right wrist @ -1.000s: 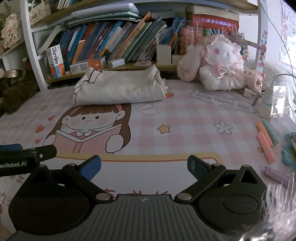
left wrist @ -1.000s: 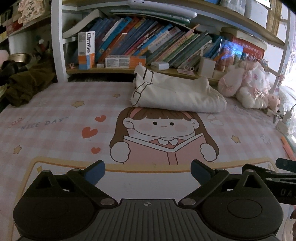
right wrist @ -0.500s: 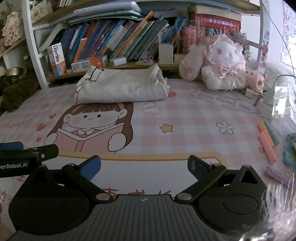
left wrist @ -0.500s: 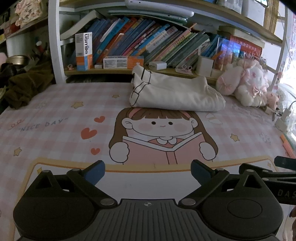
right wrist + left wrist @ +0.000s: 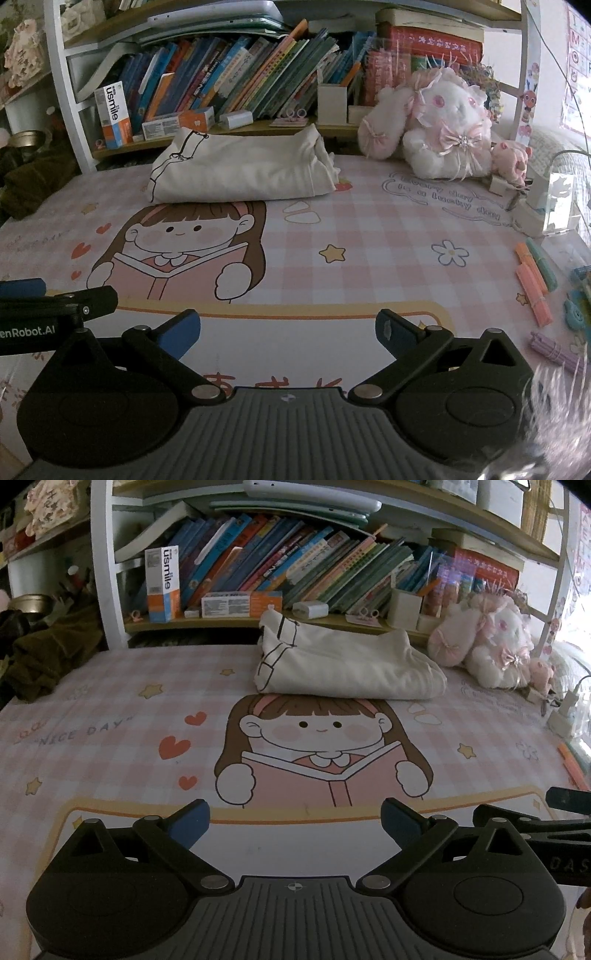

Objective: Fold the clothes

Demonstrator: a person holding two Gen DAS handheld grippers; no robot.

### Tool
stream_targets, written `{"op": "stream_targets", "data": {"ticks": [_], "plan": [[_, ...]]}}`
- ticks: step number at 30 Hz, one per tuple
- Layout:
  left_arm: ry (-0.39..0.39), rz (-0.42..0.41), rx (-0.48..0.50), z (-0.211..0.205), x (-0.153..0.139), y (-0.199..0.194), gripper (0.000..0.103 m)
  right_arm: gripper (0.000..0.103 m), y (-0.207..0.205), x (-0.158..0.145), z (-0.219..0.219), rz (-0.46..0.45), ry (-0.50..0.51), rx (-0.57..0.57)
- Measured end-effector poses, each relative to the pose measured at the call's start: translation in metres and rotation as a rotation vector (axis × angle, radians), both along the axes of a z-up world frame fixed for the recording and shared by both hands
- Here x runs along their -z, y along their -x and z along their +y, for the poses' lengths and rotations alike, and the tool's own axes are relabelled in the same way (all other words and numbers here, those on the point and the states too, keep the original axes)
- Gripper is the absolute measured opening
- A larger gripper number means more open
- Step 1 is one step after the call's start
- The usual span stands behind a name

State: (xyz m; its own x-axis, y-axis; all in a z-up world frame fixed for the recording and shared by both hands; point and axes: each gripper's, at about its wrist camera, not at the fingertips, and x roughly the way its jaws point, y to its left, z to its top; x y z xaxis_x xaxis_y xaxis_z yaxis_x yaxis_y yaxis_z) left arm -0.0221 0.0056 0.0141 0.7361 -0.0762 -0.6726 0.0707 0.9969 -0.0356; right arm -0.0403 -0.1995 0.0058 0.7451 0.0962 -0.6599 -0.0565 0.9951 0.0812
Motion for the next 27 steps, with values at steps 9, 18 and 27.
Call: {"op": "stream_targets", "data": {"ticks": [9, 18, 27], "plan": [[-0.011, -0.001, -0.001, -0.0013, -0.0001, 0.0007, 0.101, 0.102, -0.0021, 0.0009, 0.0001, 0.003, -0.004, -0.011], [-0.016, 0.006, -0.002, -0.0003, 0.0007, -0.0004, 0.101, 0.103, -0.0032, 0.0022, 0.0026, 0.007, -0.002, -0.020], [-0.020, 0.014, -0.004, 0.0001, 0.0015, -0.0012, 0.101, 0.103, -0.0038, 0.0029, 0.0037, 0.015, -0.004, -0.025]]}}
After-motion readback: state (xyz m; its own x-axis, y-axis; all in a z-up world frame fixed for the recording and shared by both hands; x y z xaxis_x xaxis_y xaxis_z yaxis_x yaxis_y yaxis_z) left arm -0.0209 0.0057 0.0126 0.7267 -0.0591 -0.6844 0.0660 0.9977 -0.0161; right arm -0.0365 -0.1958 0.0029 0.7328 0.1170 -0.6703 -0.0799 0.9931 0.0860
